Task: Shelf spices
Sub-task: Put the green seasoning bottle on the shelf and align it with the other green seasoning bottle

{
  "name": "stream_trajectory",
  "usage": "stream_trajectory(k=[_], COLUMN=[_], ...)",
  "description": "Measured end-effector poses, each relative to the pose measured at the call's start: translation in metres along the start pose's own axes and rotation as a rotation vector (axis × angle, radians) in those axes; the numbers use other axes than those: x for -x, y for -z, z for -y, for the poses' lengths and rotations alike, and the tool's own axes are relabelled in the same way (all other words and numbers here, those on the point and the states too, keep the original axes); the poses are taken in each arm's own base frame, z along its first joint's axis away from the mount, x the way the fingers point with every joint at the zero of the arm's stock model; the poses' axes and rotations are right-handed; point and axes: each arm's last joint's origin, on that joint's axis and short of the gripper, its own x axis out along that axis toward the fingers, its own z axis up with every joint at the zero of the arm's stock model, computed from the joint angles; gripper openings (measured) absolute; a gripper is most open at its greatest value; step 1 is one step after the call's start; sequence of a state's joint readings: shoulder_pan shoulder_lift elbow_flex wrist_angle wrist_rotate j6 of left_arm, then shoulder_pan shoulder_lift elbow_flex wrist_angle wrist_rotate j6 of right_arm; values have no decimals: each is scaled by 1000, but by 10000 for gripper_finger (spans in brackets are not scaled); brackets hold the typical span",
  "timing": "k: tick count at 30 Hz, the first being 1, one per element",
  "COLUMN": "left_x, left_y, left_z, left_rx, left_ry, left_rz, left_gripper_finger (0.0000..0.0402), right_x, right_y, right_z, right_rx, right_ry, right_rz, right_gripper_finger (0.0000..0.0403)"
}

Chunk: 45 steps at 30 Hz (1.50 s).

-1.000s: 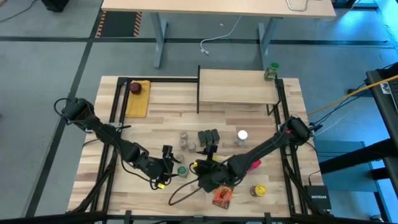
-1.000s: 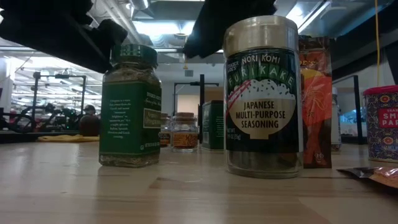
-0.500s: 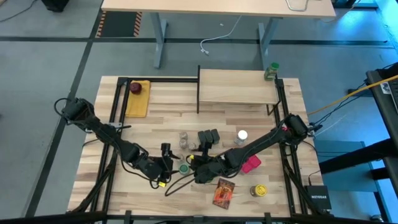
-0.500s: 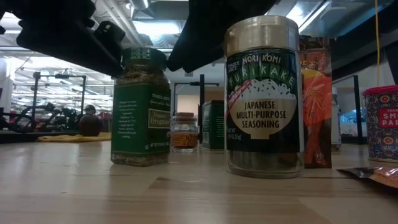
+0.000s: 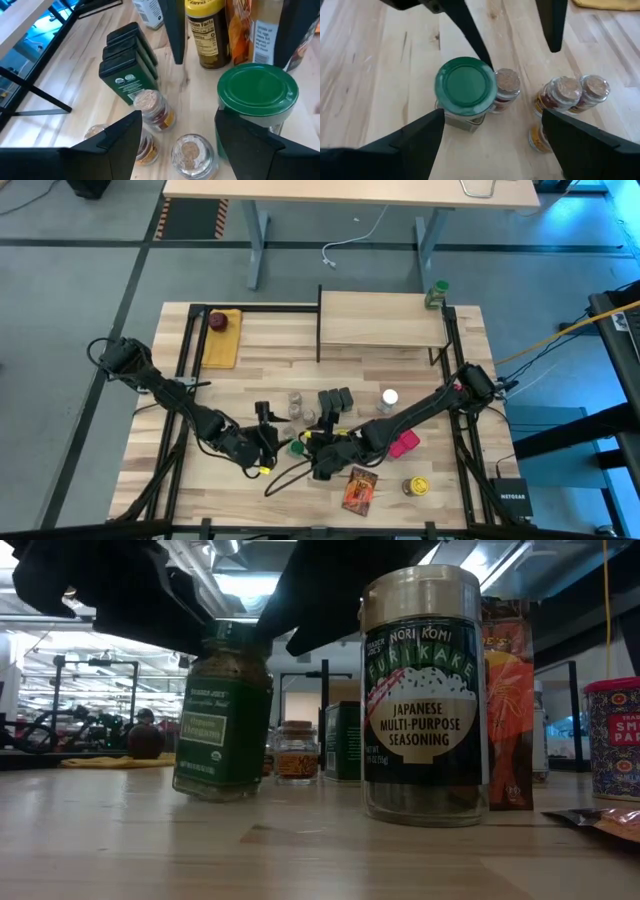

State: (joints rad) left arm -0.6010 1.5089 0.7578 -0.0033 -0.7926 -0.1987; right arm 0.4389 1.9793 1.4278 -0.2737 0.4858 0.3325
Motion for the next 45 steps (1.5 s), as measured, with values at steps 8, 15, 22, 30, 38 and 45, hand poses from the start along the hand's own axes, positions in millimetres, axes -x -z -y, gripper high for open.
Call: stream_trajectory(k=[8,15,22,30,38,45], left_x=[2,4,4,3,3,3], left_y=[4,4,5,6,6,6], left_z=[2,3,3,1,1,1], left_rx=[-31,-41,-44,-46,-43,-38], left_ry=[6,10,9,-1,-1,-3], left_rz=[-24,-24,-28,-40,-39,-40], left_gripper_finger=[249,249,249,249,249,249], right_x=[1,-2,-6,-29,-33,-37], right_y=[-4,-9,-11,-8,-8,-4], right_z=[-1,-6,-7,0,3,1], right_rx=[-21,-127,-156,-177,-173,-144], right_ry=[-19,-125,-137,-162,-177,-175], right_rz=[0,39,72,69,63,59], right_gripper_finger=[342,342,342,342,342,306])
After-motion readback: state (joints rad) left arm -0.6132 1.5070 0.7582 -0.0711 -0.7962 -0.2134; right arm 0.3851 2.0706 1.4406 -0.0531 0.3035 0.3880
